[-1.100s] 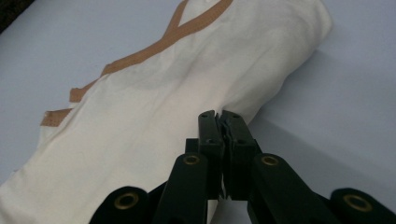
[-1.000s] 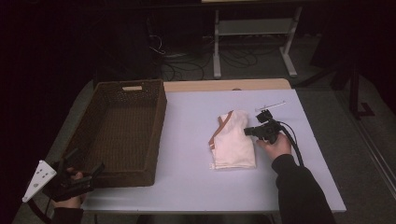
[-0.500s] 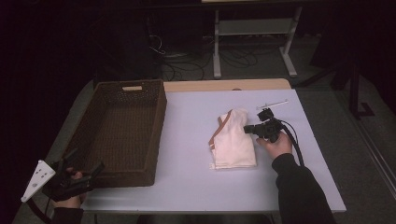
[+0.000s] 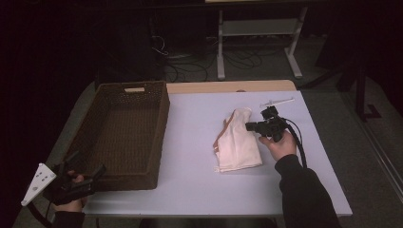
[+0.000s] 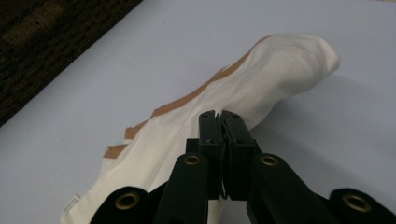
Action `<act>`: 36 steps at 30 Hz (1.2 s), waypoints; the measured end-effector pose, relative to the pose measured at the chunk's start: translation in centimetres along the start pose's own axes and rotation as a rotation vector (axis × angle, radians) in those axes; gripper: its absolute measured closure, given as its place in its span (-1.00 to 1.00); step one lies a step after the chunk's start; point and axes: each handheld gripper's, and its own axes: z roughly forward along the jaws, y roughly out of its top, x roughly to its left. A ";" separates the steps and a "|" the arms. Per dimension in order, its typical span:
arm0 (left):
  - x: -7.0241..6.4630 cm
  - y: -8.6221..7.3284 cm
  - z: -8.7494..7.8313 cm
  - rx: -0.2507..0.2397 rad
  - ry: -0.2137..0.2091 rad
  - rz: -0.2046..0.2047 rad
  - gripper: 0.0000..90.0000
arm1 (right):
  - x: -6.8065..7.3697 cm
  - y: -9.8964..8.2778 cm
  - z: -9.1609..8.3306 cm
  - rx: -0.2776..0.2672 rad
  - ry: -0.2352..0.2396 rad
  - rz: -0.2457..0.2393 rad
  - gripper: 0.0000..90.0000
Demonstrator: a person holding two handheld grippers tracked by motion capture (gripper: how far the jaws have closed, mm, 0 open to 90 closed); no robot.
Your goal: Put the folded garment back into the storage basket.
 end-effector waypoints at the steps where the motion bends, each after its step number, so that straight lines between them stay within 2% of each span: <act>1: 0.0 0.0 0.0 0.000 0.000 0.000 -1.00 | 0.1 0.1 -0.1 -0.003 0.004 -0.001 0.92; 23: 0.0 0.0 -0.1 -0.004 -0.001 -0.005 -1.00 | 1.6 2.6 -2.1 -0.022 0.001 -0.033 0.92; 36: 0.0 0.0 -0.1 -0.004 -0.001 -0.006 -1.00 | 2.7 4.3 -3.4 -0.052 0.002 -0.062 0.92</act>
